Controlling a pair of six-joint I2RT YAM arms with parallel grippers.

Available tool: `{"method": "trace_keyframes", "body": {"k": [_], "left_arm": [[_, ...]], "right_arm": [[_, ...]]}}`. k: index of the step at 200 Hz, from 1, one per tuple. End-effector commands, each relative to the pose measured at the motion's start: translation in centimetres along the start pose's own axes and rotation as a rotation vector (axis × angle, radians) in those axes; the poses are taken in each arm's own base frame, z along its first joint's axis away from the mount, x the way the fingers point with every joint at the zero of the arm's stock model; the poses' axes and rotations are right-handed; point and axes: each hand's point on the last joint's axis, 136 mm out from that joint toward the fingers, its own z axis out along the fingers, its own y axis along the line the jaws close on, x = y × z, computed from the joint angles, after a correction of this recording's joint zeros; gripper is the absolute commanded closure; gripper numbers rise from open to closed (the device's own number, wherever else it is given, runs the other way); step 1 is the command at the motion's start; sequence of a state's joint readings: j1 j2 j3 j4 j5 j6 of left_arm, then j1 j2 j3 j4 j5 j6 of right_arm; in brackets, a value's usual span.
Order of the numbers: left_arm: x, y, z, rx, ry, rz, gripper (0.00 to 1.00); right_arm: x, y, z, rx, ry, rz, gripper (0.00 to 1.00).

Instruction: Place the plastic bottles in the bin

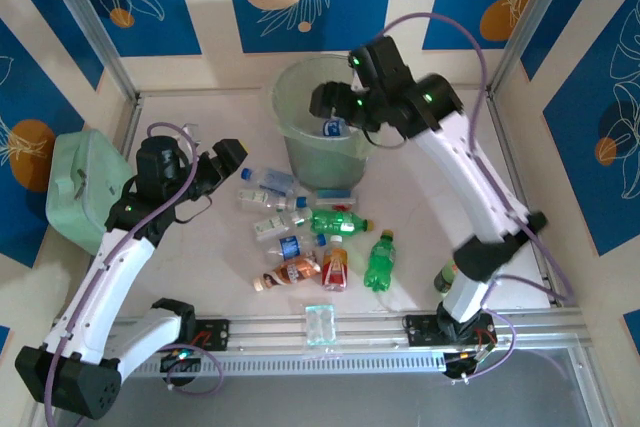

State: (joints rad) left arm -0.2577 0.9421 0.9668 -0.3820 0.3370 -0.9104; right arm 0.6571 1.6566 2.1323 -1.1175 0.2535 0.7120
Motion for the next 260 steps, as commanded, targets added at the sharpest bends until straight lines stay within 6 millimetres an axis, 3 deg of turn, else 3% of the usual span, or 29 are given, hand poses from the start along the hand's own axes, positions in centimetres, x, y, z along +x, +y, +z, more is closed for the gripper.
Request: {"method": "trace_keyframes", "body": {"k": [1, 20, 35, 78, 123, 183, 260], "left_arm": [[-0.7, -1.4, -0.3, 0.038, -0.025, 0.039, 0.15], [-0.8, -1.6, -0.3, 0.047, -0.032, 0.045, 0.16], [-0.9, -1.6, -0.1, 0.05, -0.037, 0.044, 0.16], [-1.0, -1.8, 0.3, 0.064, -0.028, 0.033, 0.17], [-0.7, -1.5, -0.1, 0.059, -0.033, 0.036, 0.17], [-0.5, -1.4, -0.1, 0.06, -0.03, 0.032, 0.17], [-0.1, -1.0, 0.1, 0.058, -0.021, 0.025, 0.18]], "right_arm": [[2.1, -3.4, -2.6, 0.1, -0.06, -0.039, 0.19], [5.8, -6.0, -4.0, 0.115, -0.041, -0.002, 0.17], [9.2, -8.9, -3.8, 0.166, 0.017, 0.048, 0.16], [18.9, -15.5, -0.8, 0.344, 0.265, 0.205, 0.17], [25.9, -19.4, 2.2, 0.461, 0.469, 0.356, 0.16], [29.6, -21.8, 4.7, 0.52, 0.581, 0.429, 0.15], [30.4, -22.8, 8.0, 0.518, 0.634, 0.422, 0.24]]}}
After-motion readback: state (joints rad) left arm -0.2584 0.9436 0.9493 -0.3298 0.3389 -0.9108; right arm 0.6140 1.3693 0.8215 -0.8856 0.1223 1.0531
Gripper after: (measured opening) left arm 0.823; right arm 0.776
